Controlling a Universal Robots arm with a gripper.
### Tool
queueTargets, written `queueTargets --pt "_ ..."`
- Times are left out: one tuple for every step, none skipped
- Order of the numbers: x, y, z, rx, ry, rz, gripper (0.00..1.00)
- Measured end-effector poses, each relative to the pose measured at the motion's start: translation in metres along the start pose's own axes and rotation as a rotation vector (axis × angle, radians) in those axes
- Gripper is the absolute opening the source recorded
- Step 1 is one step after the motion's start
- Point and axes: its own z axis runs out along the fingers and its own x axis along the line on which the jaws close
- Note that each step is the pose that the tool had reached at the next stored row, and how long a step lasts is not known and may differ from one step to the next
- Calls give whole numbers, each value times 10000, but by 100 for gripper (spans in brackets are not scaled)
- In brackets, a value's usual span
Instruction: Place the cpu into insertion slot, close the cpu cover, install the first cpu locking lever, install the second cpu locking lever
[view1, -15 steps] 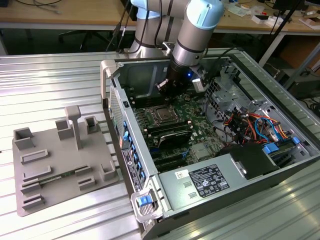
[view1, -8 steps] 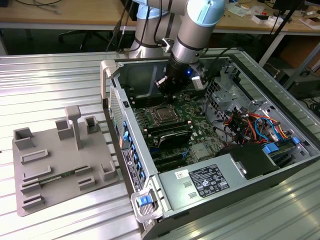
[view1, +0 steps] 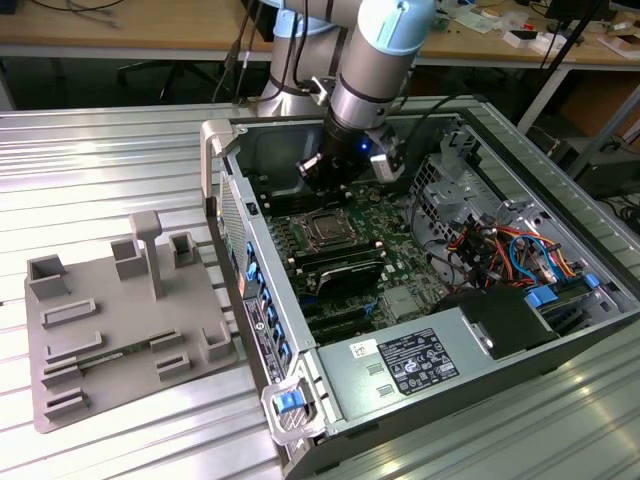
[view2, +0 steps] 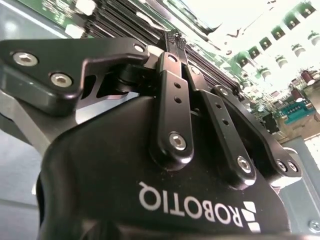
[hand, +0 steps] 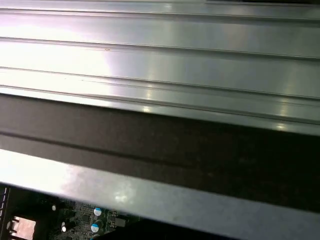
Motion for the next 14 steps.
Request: queueTargets --pt "26 0 0 2 -10 0 11" --pt "42 -1 1 2 -13 0 11" --pt "54 -2 1 2 -15 0 11" --pt "65 -4 1 3 -15 -1 11" --pt "84 -4 2 2 -17 -1 11" --pt "100 -2 1 6 -25 -3 11" --pt "176 18 -106 22 -148 -13 11" --pt "370 47 -118 40 -281 -24 11" --pt "378 33 -111 313 -244 -21 11" --pt "372 31 -106 497 -219 -18 11" --pt "363 30 -102 536 -215 -21 11" --pt "351 31 -100 538 -212 -19 11" --pt "342 33 -99 539 -210 -18 11" --pt "333 32 -96 538 -208 -18 11"
